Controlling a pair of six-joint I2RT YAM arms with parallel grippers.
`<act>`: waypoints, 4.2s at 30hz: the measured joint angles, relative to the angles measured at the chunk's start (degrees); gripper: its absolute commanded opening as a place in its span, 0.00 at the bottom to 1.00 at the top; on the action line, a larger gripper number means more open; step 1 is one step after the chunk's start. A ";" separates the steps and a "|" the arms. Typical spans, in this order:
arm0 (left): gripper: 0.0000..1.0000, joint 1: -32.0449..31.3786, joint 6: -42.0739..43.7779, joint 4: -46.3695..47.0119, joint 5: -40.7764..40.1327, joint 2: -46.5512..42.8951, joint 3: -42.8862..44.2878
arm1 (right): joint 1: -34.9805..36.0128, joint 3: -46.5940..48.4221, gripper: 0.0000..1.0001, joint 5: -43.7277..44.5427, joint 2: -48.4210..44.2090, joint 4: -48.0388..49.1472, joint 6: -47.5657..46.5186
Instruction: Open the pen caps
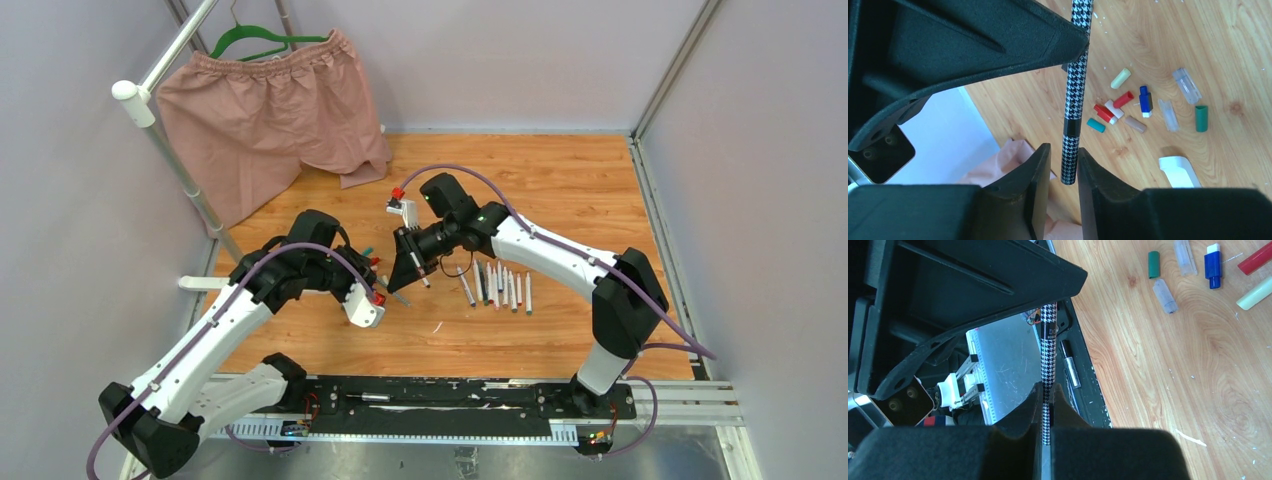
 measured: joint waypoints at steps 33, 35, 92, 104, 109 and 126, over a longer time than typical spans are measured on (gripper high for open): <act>0.00 -1.14 -9.29 0.24 -3.54 4.20 3.06 | 1.03 -7.96 0.00 0.90 -0.39 18.80 13.38; 0.00 -1.86 -9.57 0.87 -3.63 5.16 3.06 | 0.98 -10.08 0.00 2.29 -1.84 19.47 13.29; 0.35 -1.14 -32.89 9.81 -7.93 28.26 -5.53 | -0.13 -26.25 0.41 59.47 -12.57 12.76 1.33; 0.68 -1.14 -34.69 10.60 -7.17 25.51 -6.80 | -1.73 -25.31 0.46 56.17 -10.16 11.37 1.66; 0.66 -1.14 -34.95 8.48 -6.99 23.12 -5.01 | -1.73 -22.01 0.46 54.49 -6.10 10.84 1.16; 0.86 12.13 -42.18 2.16 -0.52 15.93 2.95 | -0.98 -9.33 0.44 49.20 8.85 11.41 -0.04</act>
